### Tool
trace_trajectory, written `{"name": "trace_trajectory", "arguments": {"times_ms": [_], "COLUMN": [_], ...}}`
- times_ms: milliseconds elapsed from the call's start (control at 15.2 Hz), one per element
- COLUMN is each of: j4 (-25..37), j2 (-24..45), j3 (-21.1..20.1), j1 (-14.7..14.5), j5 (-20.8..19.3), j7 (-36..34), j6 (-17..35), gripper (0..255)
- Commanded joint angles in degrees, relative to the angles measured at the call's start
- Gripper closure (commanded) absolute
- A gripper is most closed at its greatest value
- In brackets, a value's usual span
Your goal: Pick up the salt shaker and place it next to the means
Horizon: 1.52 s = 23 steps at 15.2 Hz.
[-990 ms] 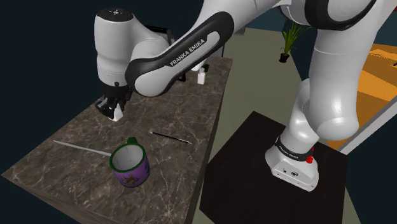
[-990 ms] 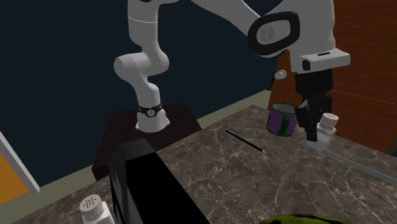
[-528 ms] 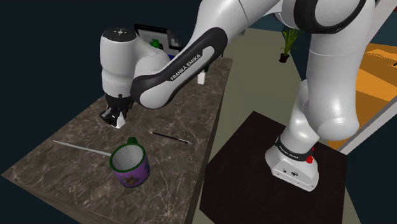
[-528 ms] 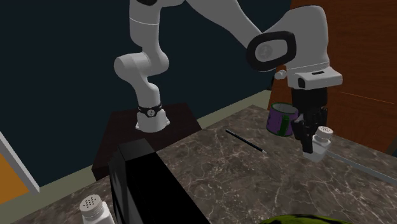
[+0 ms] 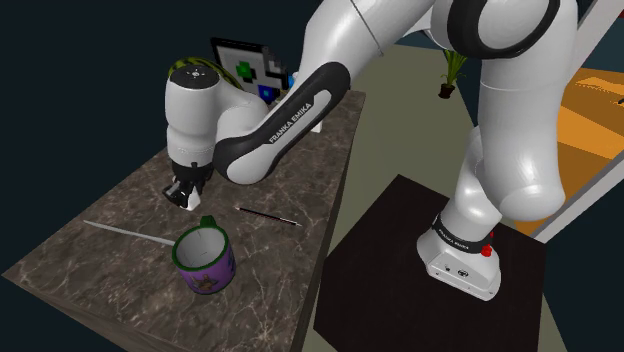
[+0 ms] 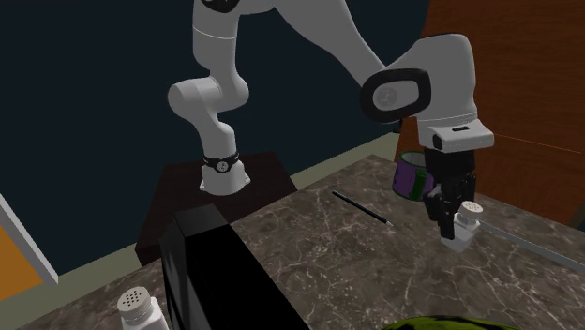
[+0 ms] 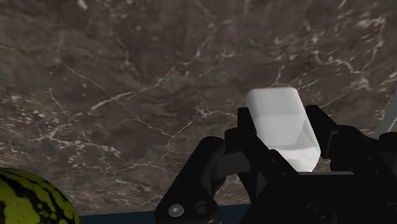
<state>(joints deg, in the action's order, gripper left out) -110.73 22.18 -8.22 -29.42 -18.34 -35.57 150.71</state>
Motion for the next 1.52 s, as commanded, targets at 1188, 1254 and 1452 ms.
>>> {"name": "trace_trajectory", "arguments": {"times_ms": [1188,1254,1452], "j4": [-2.18,-2.18,-2.18], "j2": [-6.45,-6.45,-6.45], "j3": [-1.42,-1.42,-1.42], "j1": [0.67,0.67,0.67], "j5": [2.37,2.37,2.37], "j7": [1.59,1.59,1.59], "j6": [-4.14,-4.14,-4.14], "gripper": [0,0,0]}}
